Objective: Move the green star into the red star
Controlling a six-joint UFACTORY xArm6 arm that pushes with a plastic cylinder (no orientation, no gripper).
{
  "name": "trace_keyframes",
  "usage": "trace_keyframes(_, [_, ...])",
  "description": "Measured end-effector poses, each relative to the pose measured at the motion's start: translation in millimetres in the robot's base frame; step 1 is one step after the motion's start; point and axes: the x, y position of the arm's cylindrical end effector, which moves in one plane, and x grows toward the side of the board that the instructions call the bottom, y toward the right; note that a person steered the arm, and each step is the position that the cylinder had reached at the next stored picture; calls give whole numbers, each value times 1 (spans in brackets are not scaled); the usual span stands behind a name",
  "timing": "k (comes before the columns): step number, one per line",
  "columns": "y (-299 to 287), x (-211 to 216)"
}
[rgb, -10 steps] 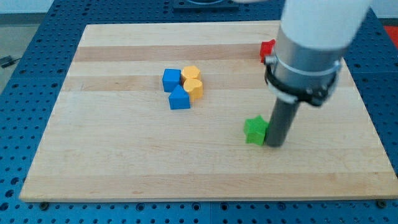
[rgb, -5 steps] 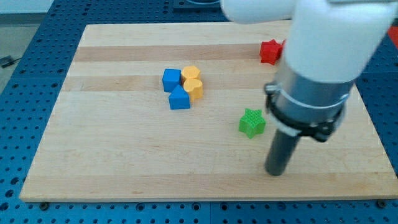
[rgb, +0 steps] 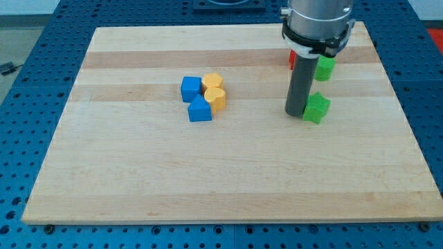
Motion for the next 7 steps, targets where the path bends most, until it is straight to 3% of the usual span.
trace_keyframes(3, [31, 52])
trace_keyframes(5, [37, -11])
trace_keyframes(7, [37, -47])
